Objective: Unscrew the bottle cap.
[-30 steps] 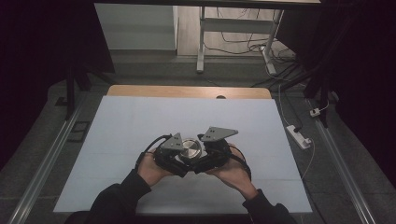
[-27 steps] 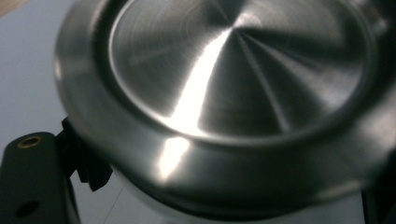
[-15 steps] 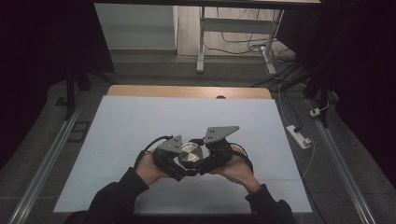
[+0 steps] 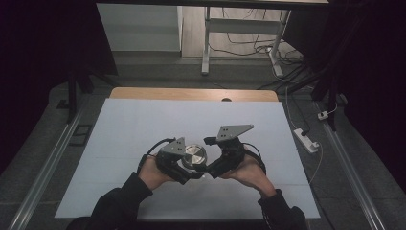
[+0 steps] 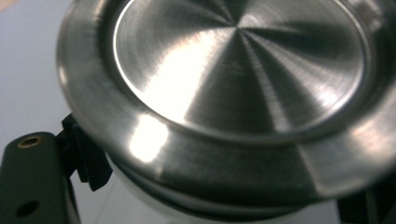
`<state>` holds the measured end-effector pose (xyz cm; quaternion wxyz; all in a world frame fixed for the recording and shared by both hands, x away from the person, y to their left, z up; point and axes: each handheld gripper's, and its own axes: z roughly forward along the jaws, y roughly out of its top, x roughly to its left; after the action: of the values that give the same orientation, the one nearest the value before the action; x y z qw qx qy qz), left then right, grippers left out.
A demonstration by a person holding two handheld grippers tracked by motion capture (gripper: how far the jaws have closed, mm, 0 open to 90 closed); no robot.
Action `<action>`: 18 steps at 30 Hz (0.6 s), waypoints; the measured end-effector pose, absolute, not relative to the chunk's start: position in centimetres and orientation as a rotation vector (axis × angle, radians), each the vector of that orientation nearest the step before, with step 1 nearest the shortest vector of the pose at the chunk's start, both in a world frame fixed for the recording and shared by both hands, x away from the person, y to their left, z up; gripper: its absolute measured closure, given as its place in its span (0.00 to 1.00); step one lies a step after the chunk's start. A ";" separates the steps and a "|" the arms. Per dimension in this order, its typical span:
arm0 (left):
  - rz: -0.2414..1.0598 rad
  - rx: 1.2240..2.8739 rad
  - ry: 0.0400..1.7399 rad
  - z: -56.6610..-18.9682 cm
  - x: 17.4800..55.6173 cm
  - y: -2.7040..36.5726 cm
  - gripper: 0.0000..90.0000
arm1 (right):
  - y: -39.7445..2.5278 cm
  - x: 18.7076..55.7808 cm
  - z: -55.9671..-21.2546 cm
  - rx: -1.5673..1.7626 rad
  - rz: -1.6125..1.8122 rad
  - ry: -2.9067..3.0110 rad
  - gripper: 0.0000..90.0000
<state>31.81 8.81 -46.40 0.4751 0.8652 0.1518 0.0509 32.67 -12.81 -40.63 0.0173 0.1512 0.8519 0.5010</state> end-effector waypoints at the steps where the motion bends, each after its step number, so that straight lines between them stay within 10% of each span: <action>1: 0.124 2.115 0.371 -46.4 31.8 8.8 0.17 | -12.6 32.5 -40.7 0.492 1.524 2.621 0.01; 18: 0.024 2.134 0.182 -45.8 31.1 8.6 0.17 | -11.4 31.6 -41.6 0.312 1.570 2.669 0.21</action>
<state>31.13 8.63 -45.81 0.4793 0.8744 0.0745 0.0100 31.63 -11.42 -41.56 0.0149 0.1003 0.8575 0.5043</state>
